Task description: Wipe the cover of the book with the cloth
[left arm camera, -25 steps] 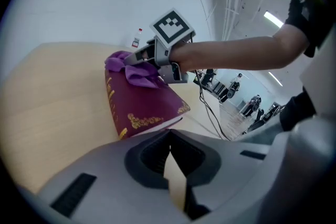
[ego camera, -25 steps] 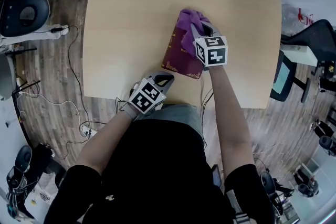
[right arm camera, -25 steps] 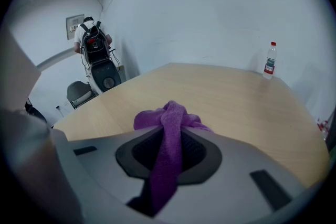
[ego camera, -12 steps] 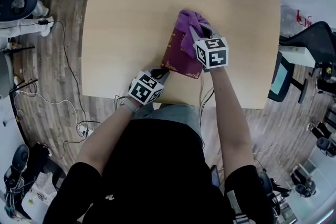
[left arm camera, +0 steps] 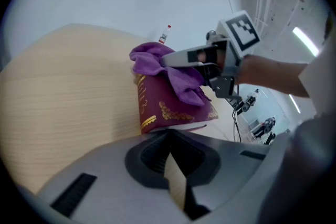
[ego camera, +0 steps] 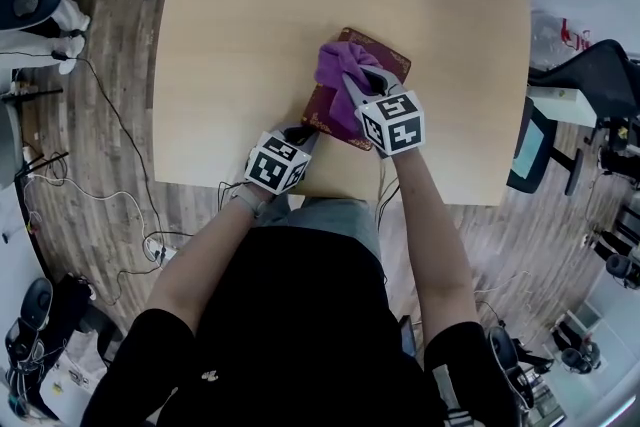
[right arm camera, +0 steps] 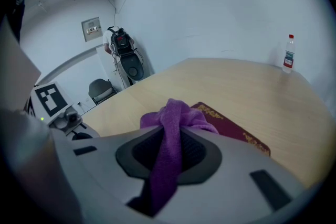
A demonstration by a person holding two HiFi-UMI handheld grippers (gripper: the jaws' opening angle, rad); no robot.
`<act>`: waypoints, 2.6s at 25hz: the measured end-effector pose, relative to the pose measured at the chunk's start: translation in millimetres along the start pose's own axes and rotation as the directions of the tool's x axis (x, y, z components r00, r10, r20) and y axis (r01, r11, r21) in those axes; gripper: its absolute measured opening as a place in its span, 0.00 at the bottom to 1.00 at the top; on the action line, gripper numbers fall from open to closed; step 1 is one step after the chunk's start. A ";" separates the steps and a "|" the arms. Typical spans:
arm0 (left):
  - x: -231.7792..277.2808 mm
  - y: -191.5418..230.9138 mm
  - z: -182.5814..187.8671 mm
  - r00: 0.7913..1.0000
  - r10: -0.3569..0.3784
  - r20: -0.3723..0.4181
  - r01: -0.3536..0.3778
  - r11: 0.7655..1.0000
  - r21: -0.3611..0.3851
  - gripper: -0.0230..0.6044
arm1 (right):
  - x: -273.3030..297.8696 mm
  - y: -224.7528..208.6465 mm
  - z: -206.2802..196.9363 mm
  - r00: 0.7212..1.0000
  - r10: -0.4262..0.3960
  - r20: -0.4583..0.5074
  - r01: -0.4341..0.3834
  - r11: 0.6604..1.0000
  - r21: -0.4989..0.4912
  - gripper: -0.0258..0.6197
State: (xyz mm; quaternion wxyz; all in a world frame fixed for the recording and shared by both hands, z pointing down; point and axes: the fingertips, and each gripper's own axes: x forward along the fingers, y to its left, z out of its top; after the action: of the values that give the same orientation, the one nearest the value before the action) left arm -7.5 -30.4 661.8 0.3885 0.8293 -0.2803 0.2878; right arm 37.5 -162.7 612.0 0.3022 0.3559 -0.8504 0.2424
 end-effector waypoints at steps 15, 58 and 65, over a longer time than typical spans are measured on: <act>0.2 4.9 3.4 1.000 -0.007 -0.006 0.006 0.998 -0.060 0.07 | -21.6 82.4 -46.4 0.988 0.142 -0.057 -0.143 0.990 -0.016 0.16; -1.0 4.5 -1.0 0.999 -0.030 -0.025 0.029 0.999 -0.037 0.07 | -121.4 12.5 -134.5 0.992 -0.056 -0.109 0.081 0.969 0.234 0.16; -29.0 -0.4 -1.2 0.995 -0.095 0.027 0.097 0.988 -0.122 0.07 | -148.4 7.4 -103.5 0.990 -0.135 0.042 0.113 0.936 0.334 0.16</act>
State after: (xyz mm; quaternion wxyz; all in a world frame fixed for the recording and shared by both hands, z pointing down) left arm -27.1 -22.2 642.1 0.4493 0.8193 -0.2613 0.2420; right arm 151.0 -25.0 581.1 0.2253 0.4620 -0.7829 0.3505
